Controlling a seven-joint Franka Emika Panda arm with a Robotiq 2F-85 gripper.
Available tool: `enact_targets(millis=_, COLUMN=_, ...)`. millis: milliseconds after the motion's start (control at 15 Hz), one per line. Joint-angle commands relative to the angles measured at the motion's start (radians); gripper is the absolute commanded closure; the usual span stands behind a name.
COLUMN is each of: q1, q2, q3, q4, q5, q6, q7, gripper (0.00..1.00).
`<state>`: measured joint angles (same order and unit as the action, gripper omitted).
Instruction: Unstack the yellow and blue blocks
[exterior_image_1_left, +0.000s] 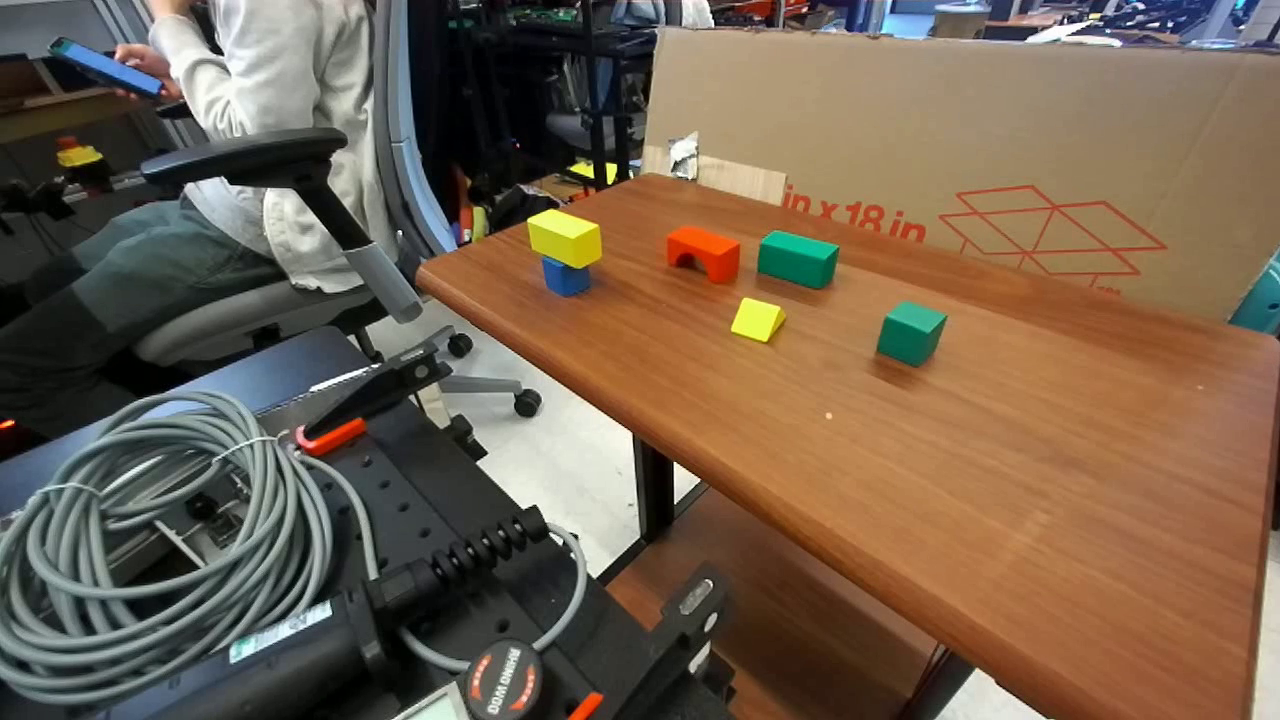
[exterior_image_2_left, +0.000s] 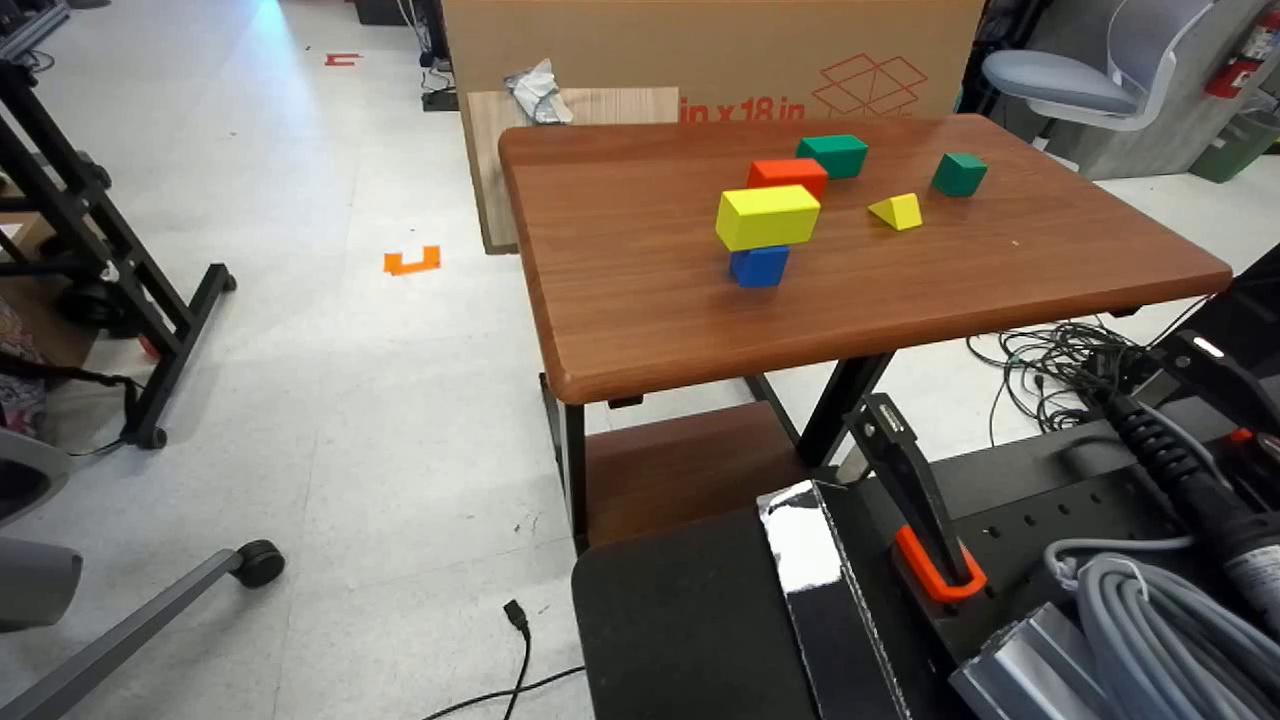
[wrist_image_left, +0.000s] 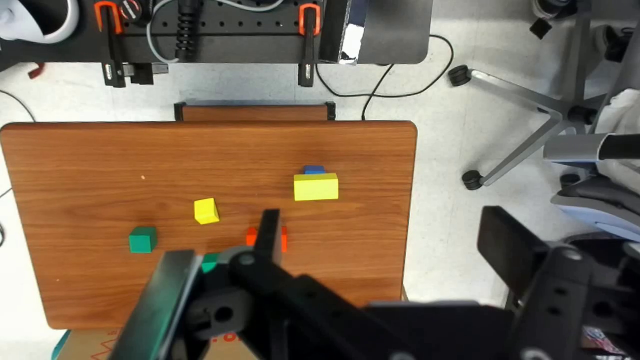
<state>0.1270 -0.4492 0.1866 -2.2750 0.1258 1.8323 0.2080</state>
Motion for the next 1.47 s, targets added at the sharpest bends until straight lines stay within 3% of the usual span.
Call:
enact_targets(millis=0, q1=0.001, q2=0.001, q3=-0.001, q4=0.003, q5=-0.001, q6=-0.003, q7=0.001, gripper=0.00)
enact_targets(millis=267, q1=-0.001, q2=0.011, q3=0.013, q4=0.015, q5=-0.015, q6=-0.002, q7=0.027, gripper=0.00)
enact_targets(millis=533, q1=-0.002, q2=0.051, q3=0.035, q4=-0.032, q5=-0.052, q6=0.083, q7=0.033, gripper=0.00)
enact_targets(millis=1067, q1=-0.002, q2=0.199, q3=0.048, q4=-0.169, q5=-0.141, q6=0.422, q7=0.080, gripper=0.00)
enact_targets(millis=1400, q1=0.002, q2=0.337, q3=0.024, q4=-0.191, q5=-0.135, q6=0.533, q7=0.051, gripper=0.00)
